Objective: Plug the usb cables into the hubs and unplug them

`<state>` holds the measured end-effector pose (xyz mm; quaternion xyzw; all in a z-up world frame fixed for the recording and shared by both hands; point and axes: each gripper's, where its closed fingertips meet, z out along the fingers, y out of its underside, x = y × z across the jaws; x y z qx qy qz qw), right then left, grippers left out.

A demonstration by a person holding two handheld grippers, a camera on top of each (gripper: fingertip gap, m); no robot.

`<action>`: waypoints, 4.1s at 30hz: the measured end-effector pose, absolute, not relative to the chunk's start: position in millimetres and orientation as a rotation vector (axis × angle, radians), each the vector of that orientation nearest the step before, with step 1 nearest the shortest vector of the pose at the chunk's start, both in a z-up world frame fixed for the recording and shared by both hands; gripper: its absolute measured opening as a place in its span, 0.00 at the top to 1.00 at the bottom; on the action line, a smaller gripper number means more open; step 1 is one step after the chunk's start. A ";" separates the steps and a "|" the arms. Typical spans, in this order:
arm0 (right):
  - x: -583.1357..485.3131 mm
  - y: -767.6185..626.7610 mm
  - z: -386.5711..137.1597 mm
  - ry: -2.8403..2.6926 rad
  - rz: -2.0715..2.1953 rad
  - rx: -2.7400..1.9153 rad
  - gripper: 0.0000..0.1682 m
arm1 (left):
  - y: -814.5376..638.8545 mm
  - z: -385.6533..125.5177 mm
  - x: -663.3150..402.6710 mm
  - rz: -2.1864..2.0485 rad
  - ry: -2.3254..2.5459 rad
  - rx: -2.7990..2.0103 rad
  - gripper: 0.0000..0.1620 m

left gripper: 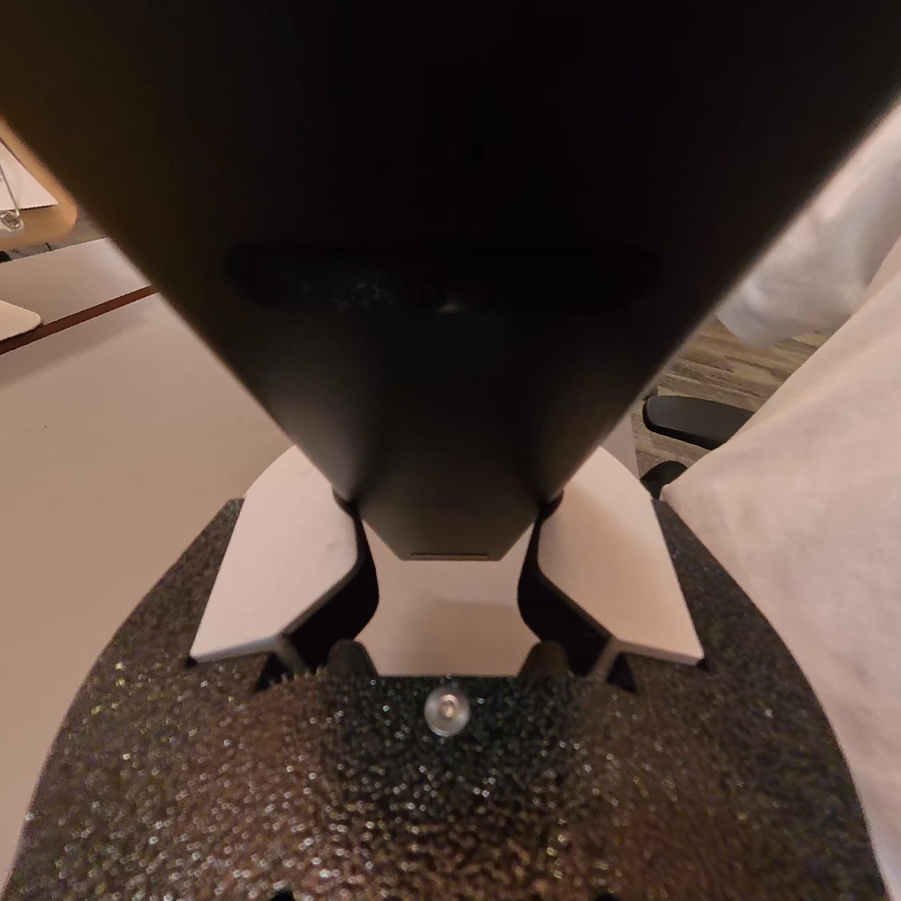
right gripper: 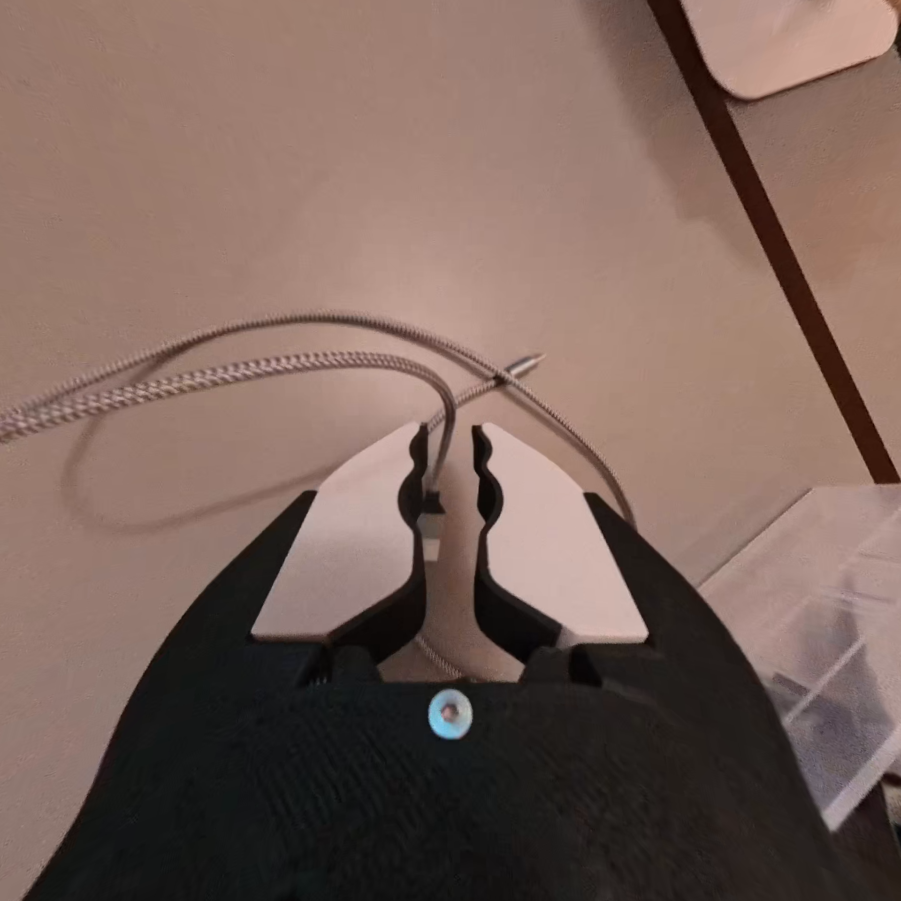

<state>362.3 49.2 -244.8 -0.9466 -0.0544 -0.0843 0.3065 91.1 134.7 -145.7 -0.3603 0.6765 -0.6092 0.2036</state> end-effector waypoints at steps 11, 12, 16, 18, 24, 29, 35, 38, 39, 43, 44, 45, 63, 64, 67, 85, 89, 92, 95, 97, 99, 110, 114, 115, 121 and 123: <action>383.3 78.0 -279.8 -0.052 -0.056 -2.695 0.57 | 125.0 -151.0 86.5 -1.733 1.905 -1.013 0.56; 382.8 79.5 -284.1 0.017 0.003 -2.711 0.57 | 124.4 -151.5 86.4 -1.731 1.908 -1.011 0.56; 398.6 85.7 -284.3 0.253 -0.047 -2.682 0.62 | 123.5 -151.9 85.8 -1.738 1.906 -1.008 0.57; 401.6 83.0 -283.3 0.286 -0.058 -2.681 0.71 | 124.8 -152.2 85.2 -1.742 1.902 -1.013 0.56; 392.5 73.0 -282.8 0.188 -0.051 -2.672 0.95 | 131.5 -154.0 82.1 -1.756 1.882 -1.025 0.56; 372.6 74.5 -283.1 0.063 -0.023 -2.661 0.96 | 131.6 -154.7 86.1 -1.805 1.854 -1.028 0.56; 356.1 94.9 -217.5 0.024 0.052 -2.413 0.96 | 133.4 -157.2 81.9 -1.776 1.874 -1.024 0.56; 356.6 92.8 -148.4 -0.013 0.033 -2.264 0.96 | 140.9 -157.3 78.8 -1.771 1.854 -1.042 0.56; 357.4 89.5 -125.7 -0.023 0.026 -2.215 0.96 | 143.5 -156.7 78.2 -1.776 1.841 -1.048 0.57; 373.2 61.3 -45.7 0.017 -0.043 -2.055 0.96 | 149.2 -153.5 77.8 -1.814 1.790 -1.058 0.56; 383.1 50.0 -32.0 0.046 -0.074 -2.042 0.96 | 149.2 -152.6 77.9 -1.825 1.782 -1.056 0.56; 394.1 37.6 -20.8 0.081 -0.106 -2.037 0.96 | 148.7 -152.0 78.0 -1.833 1.778 -1.054 0.56; 531.3 -142.0 -35.6 0.189 -0.867 -2.409 0.96 | 129.2 -158.9 88.0 -1.856 1.860 -1.025 0.56; 529.3 -134.4 -33.8 0.156 -0.840 -2.376 0.96 | 128.0 -158.5 88.7 -1.857 1.863 -1.022 0.56; 522.3 -113.4 -33.6 0.157 -0.692 -2.252 0.96 | 124.7 -156.7 90.2 -1.863 1.859 -1.015 0.56; 558.3 -188.1 -118.6 0.656 -0.912 -2.018 0.96 | 115.5 -164.8 87.6 -1.907 1.872 -1.033 0.56; 551.2 -180.6 -122.4 0.417 -1.182 -2.088 0.96 | 110.6 -165.1 88.6 -1.913 1.878 -1.021 0.56; 524.2 -157.3 -146.0 0.083 -1.135 -2.241 0.96 | 107.6 -165.9 87.3 -1.918 1.879 -1.019 0.56; 500.8 -150.6 -164.4 -0.102 -0.998 -2.378 0.96 | 107.5 -168.0 84.3 -1.911 1.884 -1.026 0.56; 495.3 -161.9 -184.4 -0.077 -0.856 -2.551 0.96 | 108.4 -168.6 82.5 -1.916 1.881 -1.031 0.56; 499.1 -171.6 -198.7 -0.093 -0.846 -2.660 0.96 | 109.1 -168.2 82.2 -1.929 1.876 -1.033 0.56; 512.3 -162.9 -249.5 0.103 -0.513 -2.861 0.82 | 98.5 -157.3 87.5 -1.942 1.881 -0.969 0.56; 516.0 -139.8 -196.3 0.196 -0.404 -2.598 0.62 | 101.2 -157.8 86.1 -1.914 1.890 -0.975 0.56; 516.2 -137.0 -183.0 0.224 -0.369 -2.538 0.57 | 102.2 -157.8 86.3 -1.917 1.886 -0.979 0.56; 510.8 -137.1 -110.0 0.315 -0.313 -2.241 0.43 | 102.2 -157.7 91.8 -1.932 1.876 -0.981 0.56; 504.3 -137.6 -87.4 0.332 -0.306 -2.134 0.40 | 99.7 -156.7 94.1 -1.942 1.881 -0.970 0.56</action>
